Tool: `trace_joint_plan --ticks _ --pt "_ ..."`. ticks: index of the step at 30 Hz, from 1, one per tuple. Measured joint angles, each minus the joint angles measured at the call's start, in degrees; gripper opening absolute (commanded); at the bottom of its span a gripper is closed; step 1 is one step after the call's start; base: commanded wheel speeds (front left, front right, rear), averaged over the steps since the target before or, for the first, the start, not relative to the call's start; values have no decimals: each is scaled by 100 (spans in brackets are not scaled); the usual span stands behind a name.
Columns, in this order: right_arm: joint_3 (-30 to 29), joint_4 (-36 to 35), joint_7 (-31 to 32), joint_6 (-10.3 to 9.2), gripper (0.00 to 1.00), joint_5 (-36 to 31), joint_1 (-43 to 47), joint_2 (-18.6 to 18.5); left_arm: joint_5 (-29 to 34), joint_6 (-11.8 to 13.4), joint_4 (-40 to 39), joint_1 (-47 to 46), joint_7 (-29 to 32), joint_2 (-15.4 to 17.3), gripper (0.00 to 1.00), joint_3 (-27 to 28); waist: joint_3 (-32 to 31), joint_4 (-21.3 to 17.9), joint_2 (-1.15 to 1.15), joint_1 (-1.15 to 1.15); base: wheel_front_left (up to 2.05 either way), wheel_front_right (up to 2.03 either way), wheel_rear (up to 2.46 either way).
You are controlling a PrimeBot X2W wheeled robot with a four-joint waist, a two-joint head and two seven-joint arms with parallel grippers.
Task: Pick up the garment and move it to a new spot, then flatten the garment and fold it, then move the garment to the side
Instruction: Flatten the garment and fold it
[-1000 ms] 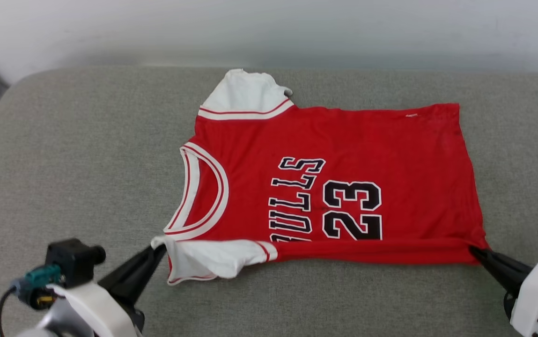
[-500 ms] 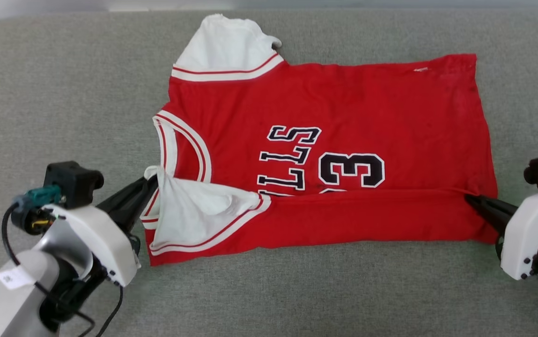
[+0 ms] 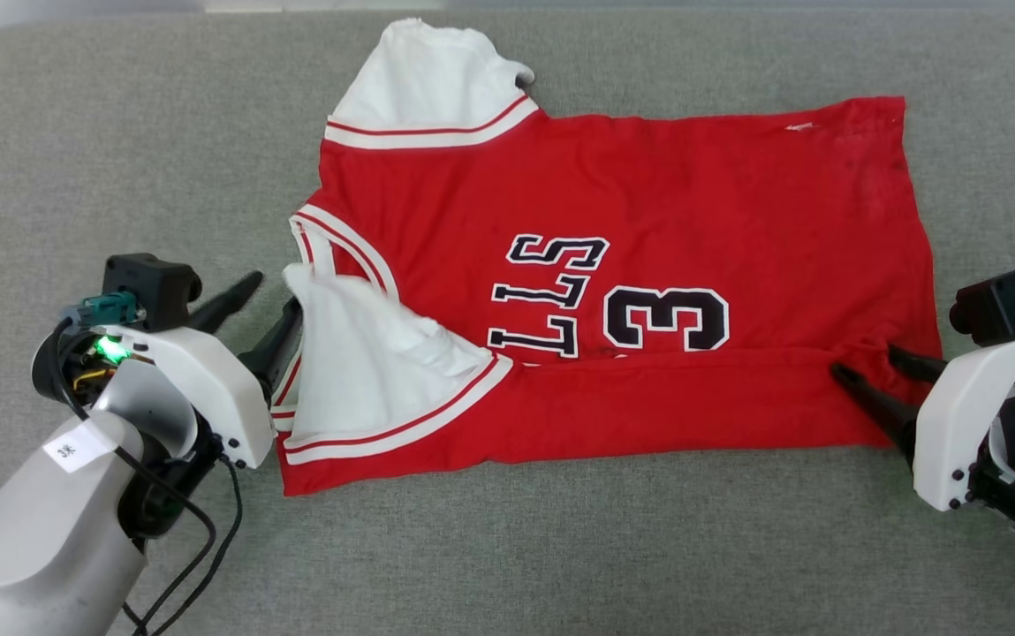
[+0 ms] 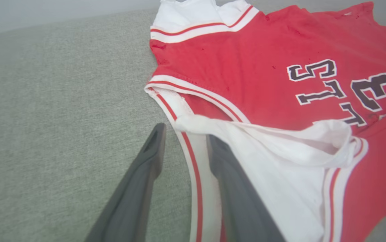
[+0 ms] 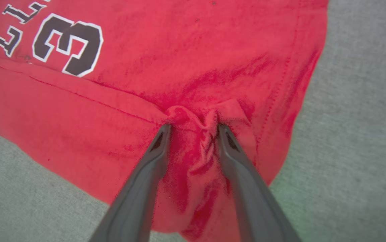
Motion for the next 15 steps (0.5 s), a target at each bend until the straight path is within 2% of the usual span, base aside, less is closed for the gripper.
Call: trace_joint_plan --ticks 5,9,14,15 --pt "13 114 -149 -2 100 7 18 109 -78 36 350 -42 -211 -199 100 40 -228 0 0 0 0 0 0" --pt "-4 163 -307 -2 100 -25 209 103 -108 207 336 89 -505 -263 100 167 -475 6 0 -1 0 0 0" --pt "-207 213 -194 -2 100 -163 534 118 -269 563 22 587 -291 -282 100 148 -798 10 0 -1 0 0 0" --pt "-416 187 10 -2 100 -399 695 185 -270 804 -288 942 93 -116 100 -8 -958 -2 0 -2 0 0 0"
